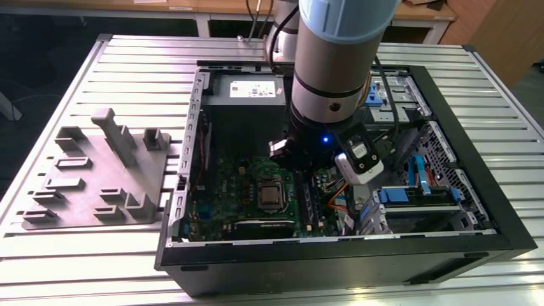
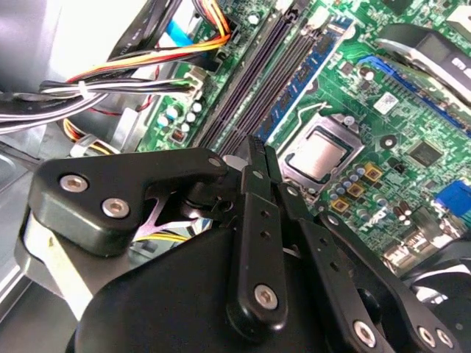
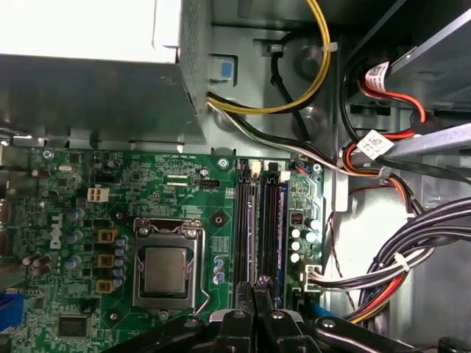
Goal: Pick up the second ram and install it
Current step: 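Insert the second ram into the second slot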
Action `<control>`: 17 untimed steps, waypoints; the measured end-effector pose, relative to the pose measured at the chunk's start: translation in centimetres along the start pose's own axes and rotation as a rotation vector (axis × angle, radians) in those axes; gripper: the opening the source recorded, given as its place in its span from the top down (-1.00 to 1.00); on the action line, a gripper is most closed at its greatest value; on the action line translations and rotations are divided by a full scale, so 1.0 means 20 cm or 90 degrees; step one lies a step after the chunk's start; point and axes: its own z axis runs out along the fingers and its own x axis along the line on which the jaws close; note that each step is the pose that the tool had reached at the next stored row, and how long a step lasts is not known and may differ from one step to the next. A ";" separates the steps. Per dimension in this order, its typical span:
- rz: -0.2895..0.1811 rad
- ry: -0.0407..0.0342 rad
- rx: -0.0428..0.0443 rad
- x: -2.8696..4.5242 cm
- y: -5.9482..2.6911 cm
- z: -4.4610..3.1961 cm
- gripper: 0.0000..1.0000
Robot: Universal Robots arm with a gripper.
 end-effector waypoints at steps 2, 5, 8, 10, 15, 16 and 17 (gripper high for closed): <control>0.000 0.0000 0.0000 -0.001 0.001 0.003 0.76; 0.000 -0.0001 -0.0003 -0.003 0.006 0.012 0.76; 0.000 0.0000 -0.0003 -0.006 0.011 0.023 0.76; 0.000 0.0000 -0.0009 -0.006 0.014 0.032 0.76; 0.000 -0.0001 -0.0034 -0.005 0.018 0.054 0.76; 0.000 -0.0001 -0.0034 -0.005 0.018 0.057 0.76; 0.000 -0.0001 -0.0037 -0.005 0.018 0.059 0.76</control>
